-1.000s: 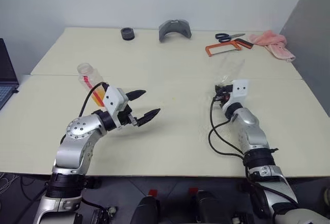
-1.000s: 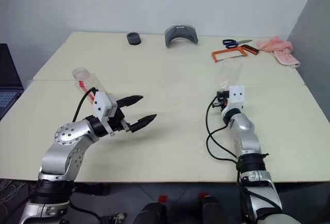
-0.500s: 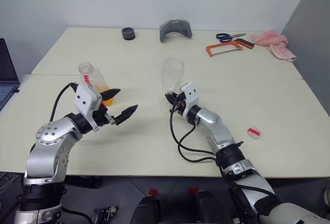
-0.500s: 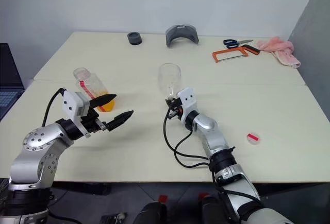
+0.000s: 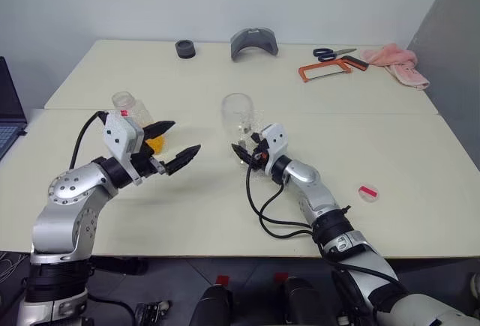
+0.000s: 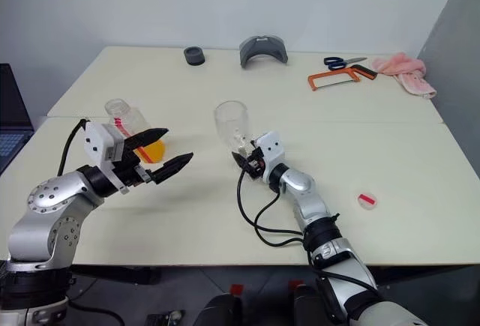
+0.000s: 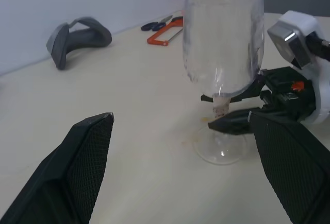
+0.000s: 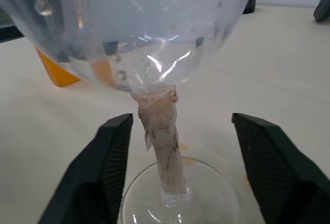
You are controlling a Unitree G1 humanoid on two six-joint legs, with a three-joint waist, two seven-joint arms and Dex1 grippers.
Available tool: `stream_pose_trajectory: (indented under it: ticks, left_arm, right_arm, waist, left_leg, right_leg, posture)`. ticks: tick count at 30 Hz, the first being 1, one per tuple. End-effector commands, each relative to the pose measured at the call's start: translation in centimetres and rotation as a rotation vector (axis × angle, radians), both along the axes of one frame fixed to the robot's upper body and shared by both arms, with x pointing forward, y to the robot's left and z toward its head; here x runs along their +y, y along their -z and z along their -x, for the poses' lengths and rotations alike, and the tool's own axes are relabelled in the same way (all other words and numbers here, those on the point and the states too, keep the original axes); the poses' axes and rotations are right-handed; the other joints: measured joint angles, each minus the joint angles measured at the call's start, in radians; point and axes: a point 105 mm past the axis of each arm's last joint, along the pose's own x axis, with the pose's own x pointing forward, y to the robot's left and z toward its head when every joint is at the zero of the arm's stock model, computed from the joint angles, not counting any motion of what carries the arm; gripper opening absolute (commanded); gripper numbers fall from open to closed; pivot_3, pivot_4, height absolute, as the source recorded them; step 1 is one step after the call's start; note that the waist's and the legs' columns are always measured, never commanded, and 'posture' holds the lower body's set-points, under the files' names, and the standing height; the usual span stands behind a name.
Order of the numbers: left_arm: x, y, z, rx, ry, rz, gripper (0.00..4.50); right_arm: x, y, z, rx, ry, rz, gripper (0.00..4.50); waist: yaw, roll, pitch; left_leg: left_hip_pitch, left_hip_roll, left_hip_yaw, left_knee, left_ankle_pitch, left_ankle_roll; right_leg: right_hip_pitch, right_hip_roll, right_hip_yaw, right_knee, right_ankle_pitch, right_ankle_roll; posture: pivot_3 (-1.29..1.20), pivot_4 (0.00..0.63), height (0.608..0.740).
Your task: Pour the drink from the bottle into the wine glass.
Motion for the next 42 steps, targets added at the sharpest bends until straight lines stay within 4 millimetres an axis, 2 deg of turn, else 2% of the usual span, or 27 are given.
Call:
stream_pose_trajectory:
  ticks: [1,15,22,27,29,33,36,38,42]
  left_arm:
    - [-0.2,-2.3,0.3,-0.087,0.004,0.01,4.5]
    - [-0.5,-3.4,0.4,-0.128,0.002,0.017,4.5]
    - [-0.7,-3.2,0.5,-0.126,-0.006,0.034,4.5]
    - [-0.7,-0.4,0.7,-0.051,-0.052,0.049,4.5]
    - [-0.1,1.1,0.5,-0.019,-0.12,0.064,4.5]
    - [1.6,5.8,0.6,0.032,-0.349,0.074,4.5]
    - [2.5,7.8,1.1,0.072,-0.45,0.115,4.5]
    - [3.0,8.3,1.2,0.077,-0.488,0.12,4.5]
    - [5.5,7.9,1.0,0.014,-0.635,0.13,4.5]
  right_arm:
    - [0.4,-1.7,0.5,-0.062,-0.029,-0.026,4.45]
    - [0.4,-1.2,1.7,-0.047,-0.085,-0.012,4.45]
    - [-1.5,-0.5,2.4,-0.035,-0.083,0.02,4.45]
    - [-4.1,0.8,4.9,0.016,-0.146,0.08,4.45]
    - [-5.0,1.0,6.2,0.031,-0.173,0.097,4.45]
    - [-7.2,-0.8,9.5,-0.028,-0.23,0.142,4.45]
    - [-7.8,-2.2,11.0,-0.049,-0.262,0.167,4.45]
    - [-7.9,-2.6,11.7,-0.052,-0.276,0.182,4.45]
    - [-7.8,-4.0,13.2,-0.053,-0.316,0.176,4.45]
  waist:
    - [0.0,0.0,0.0]
    - [0.0,0.0,0.0]
    - [0.0,0.0,0.0]
    - [0.002,0.0,0.0]
    - [0.004,0.0,0.0]
    - [0.006,0.001,0.0]
    - [0.007,0.0,0.0]
    - [0.012,0.0,0.0]
    - [0.019,-0.001,0.0]
  left_leg:
    - [0.0,0.0,0.0,0.0,0.0,0.0]
    - [0.0,0.0,0.0,0.0,0.0,0.0]
    - [0.0,0.0,0.0,0.0,0.0,0.0]
    - [0.0,0.0,0.0,0.0,0.0,0.0]
    - [0.0,0.0,0.0,0.0,0.0,0.0]
    - [0.0,0.0,0.0,0.0,0.0,0.0]
    - [0.0,0.001,0.0,0.0,0.0,0.0]
    - [0.0,0.0,-0.002,0.0,0.0,0.0]
    - [0.0,0.0,-0.002,0.0,0.0,0.0]
  right_leg:
    - [0.0,0.0,0.0,0.0,0.0,0.0]
    - [0.0,0.0,0.0,0.0,0.0,0.0]
    - [0.0,0.0,0.0,0.0,0.0,0.0]
    - [0.0,-0.001,0.0,-0.001,0.0,0.0]
    - [0.0,-0.001,0.0,-0.001,0.0,0.0]
    - [0.001,-0.001,0.001,-0.002,0.0,0.0]
    - [0.001,-0.001,0.0,-0.002,0.0,0.0]
    - [0.002,0.0,-0.002,-0.002,0.0,0.0]
    - [0.002,0.0,-0.002,-0.002,0.0,0.0]
  posture:
    - [0.0,0.15,0.74]
    - [0.0,0.15,0.74]
    - [0.0,0.15,0.74]
    - [0.0,0.15,0.74]
    - [0.0,0.15,0.74]
    - [0.0,0.15,0.74]
    - [0.0,0.15,0.74]
    - [0.0,0.15,0.74]
    - [0.0,0.15,0.74]
